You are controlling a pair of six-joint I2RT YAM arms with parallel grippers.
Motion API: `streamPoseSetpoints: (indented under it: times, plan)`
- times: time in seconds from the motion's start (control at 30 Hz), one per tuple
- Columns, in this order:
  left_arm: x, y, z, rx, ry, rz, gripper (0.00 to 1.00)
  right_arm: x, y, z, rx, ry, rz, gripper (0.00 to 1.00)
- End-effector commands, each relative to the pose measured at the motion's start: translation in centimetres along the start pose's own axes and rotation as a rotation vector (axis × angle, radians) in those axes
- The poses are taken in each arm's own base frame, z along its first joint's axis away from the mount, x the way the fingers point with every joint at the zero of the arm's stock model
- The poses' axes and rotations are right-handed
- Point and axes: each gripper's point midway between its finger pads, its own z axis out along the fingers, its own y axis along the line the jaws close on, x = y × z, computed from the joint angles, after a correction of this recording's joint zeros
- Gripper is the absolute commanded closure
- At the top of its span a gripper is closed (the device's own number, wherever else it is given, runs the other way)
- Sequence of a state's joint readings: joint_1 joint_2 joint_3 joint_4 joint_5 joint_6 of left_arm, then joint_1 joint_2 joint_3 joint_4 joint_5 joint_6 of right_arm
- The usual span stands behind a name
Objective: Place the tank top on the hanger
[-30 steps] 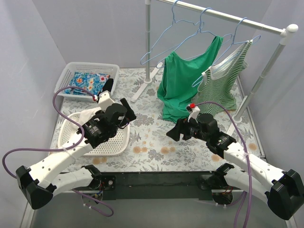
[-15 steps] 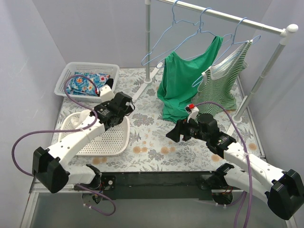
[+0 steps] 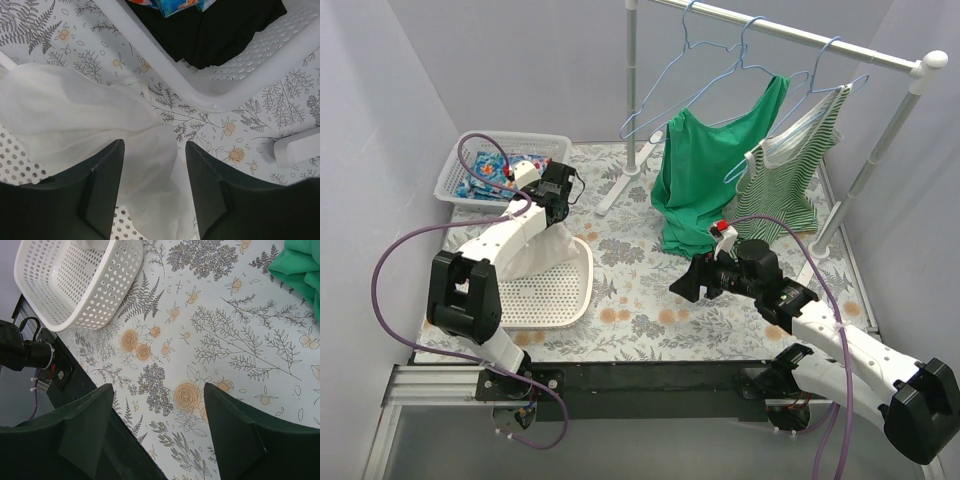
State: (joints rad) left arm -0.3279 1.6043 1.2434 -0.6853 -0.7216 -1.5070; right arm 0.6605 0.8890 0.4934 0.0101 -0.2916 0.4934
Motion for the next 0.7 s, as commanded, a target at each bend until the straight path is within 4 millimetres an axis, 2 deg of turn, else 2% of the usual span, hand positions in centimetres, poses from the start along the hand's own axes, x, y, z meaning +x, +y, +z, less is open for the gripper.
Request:
streamPoseSetpoints:
  times: [0.0,0.13,0.17,0.37,0.47,0.5,0.53,0.63,0.67]
  plan:
    - [-0.8,-0.8,-0.4,0.041,-0.005,-0.028,0.49,-1.0,0.7,-0.4,-0.022,-0.033,-0.027,0.2]
    - [-0.3,-1.2,-0.5,0.072,0.015,-0.023,0.54,-0.8,0.5,-0.3,-0.019,-0.027,-0.021,0.2]
    - [-0.2,-1.2,-0.5,0.074,0.015,-0.024,0.58,-0.8,0.5,-0.3,-0.02,-0.026,-0.021,0.2]
    - [0.9,-0.5,-0.2,0.066,0.032,-0.011,0.7,-0.8,0.4,-0.2,-0.016,-0.028,-0.018,0.2]
    - [0.7,-0.3,-0.5,0.072,0.025,-0.02,0.85,-0.7,0.4,-0.2,-0.014,-0.028,-0.014,0.2]
    - [0.4,-0.2,-0.7,0.076,0.019,-0.02,0.9,-0.8,0.4,-0.2,-0.015,-0.03,-0.014,0.2]
    - [-0.2,-0.3,-1.1,0.085,0.006,-0.029,1.0,-0.8,0.5,-0.2,-0.017,-0.031,-0.014,0.2]
    - [-2.5,0.0,-2.3,0.091,-0.047,-0.045,1.0,-1.1,0.6,-0.4,-0.021,-0.04,-0.018,0.21]
    - [-4.3,-0.1,-3.6,0.123,-0.084,-0.07,1.0,-1.2,0.7,-0.4,-0.019,-0.046,-0.02,0.2]
